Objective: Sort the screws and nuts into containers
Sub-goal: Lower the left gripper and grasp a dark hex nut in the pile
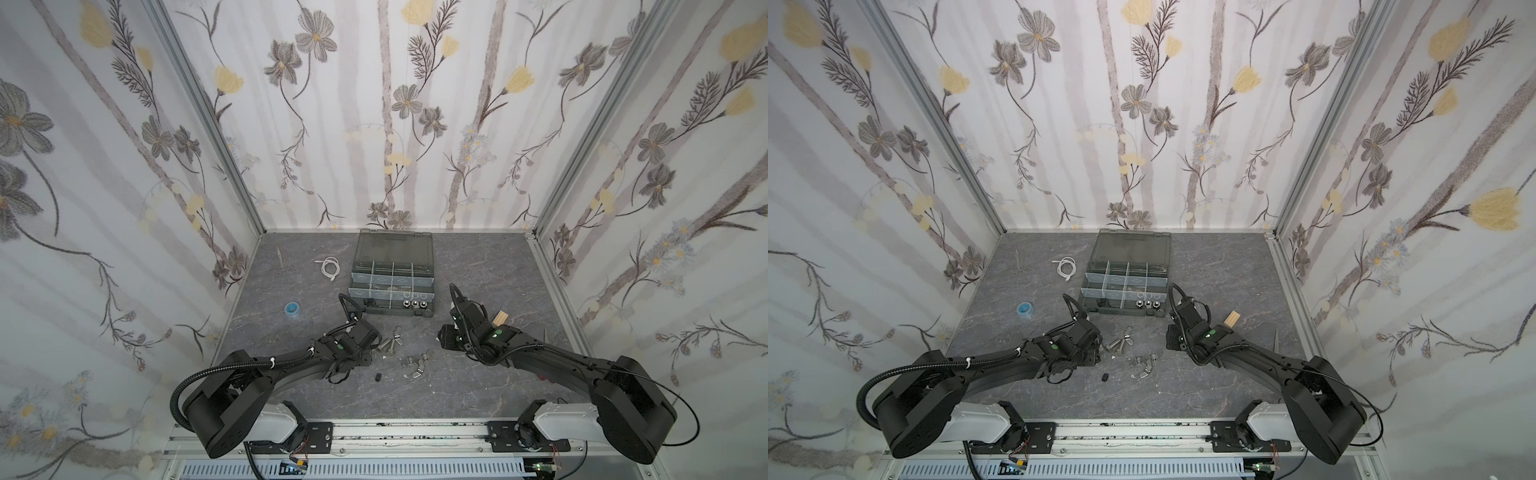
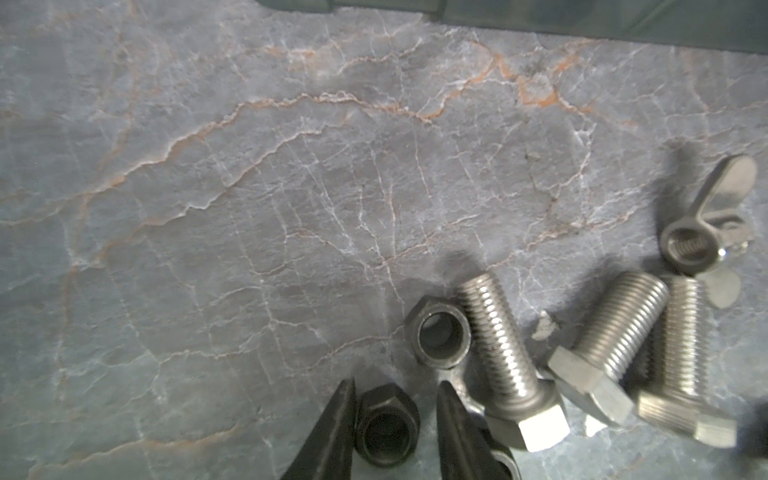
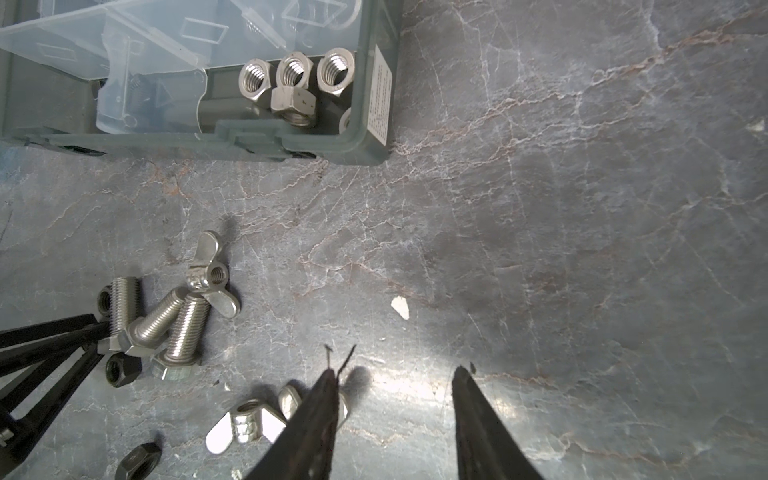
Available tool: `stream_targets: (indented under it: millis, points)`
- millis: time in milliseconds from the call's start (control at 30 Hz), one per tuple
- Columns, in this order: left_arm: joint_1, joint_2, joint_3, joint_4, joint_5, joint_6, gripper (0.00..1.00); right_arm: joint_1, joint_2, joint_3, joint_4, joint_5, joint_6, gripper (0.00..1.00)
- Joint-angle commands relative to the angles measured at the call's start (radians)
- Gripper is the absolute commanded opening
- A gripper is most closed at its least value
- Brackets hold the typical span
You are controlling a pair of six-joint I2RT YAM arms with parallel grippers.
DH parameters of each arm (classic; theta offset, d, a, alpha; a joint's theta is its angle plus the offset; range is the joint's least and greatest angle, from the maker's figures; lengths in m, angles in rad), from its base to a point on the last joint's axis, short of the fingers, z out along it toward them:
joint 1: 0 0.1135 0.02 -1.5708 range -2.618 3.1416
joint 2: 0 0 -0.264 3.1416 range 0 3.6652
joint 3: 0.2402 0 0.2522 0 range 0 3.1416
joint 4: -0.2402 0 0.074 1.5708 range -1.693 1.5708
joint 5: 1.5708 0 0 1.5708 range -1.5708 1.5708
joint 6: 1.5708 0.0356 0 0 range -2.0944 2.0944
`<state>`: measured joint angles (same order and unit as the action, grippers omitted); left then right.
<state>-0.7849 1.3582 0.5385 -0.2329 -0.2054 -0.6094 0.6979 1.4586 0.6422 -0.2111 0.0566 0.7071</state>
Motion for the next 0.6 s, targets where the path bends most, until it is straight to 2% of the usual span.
stream_targets:
  millis: [0, 267, 567]
  points:
    - [-0.004, 0.001, -0.009, -0.046, 0.055, -0.018, 0.30, -0.001, -0.003, -0.002, 0.027, 0.017, 0.014, 0.46]
    - [-0.007, 0.001, 0.000, -0.046, 0.057, -0.010, 0.23, 0.000, -0.007, -0.003, 0.029, 0.024, 0.018, 0.46]
    - [0.014, -0.071, 0.088, -0.048, 0.078, 0.014, 0.22, 0.000, -0.013, 0.006, 0.012, 0.030, 0.019, 0.45]
